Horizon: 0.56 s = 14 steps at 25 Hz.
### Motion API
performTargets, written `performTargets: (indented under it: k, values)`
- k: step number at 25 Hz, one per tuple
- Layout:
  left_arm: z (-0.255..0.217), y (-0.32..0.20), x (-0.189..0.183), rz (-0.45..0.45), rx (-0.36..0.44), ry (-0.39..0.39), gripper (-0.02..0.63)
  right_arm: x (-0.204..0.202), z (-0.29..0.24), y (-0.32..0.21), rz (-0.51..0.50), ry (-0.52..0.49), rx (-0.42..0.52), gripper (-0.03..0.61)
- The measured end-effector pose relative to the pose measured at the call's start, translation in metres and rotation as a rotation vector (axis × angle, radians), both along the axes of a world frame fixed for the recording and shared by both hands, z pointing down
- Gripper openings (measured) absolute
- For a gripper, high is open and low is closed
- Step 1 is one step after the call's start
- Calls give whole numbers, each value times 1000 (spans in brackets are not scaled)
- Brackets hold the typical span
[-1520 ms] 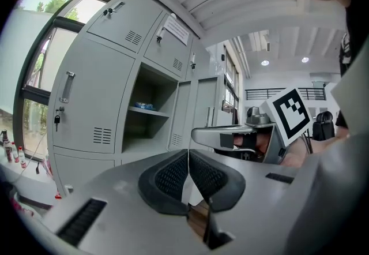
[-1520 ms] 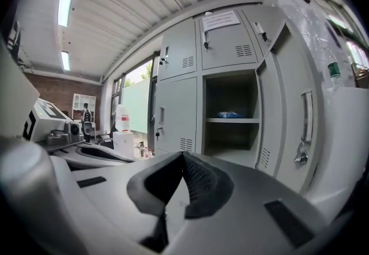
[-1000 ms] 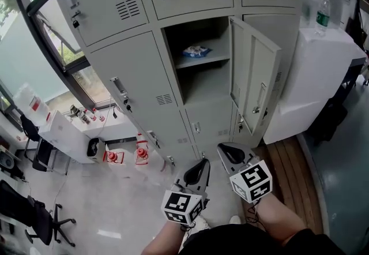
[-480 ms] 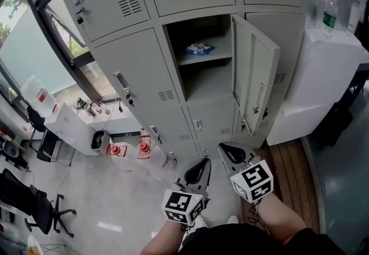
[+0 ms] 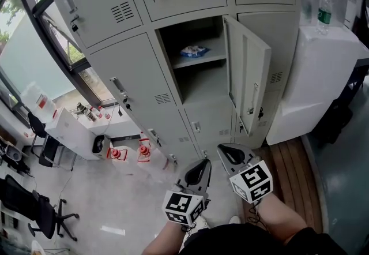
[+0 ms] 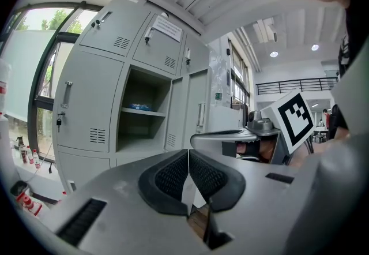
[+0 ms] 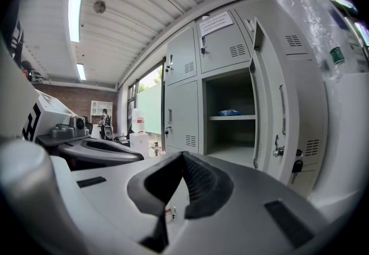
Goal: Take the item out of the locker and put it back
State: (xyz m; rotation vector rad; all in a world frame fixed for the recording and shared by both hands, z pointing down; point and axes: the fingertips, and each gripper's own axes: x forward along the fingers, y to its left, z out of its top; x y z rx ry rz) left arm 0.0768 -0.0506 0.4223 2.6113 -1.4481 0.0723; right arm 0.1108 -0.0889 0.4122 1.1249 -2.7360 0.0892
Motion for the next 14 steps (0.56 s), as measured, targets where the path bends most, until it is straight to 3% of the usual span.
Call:
performTargets:
  k: [14]
  values:
    - [-4,0,3,4,-6,17,18,2,-1,1,5,-11,0,54]
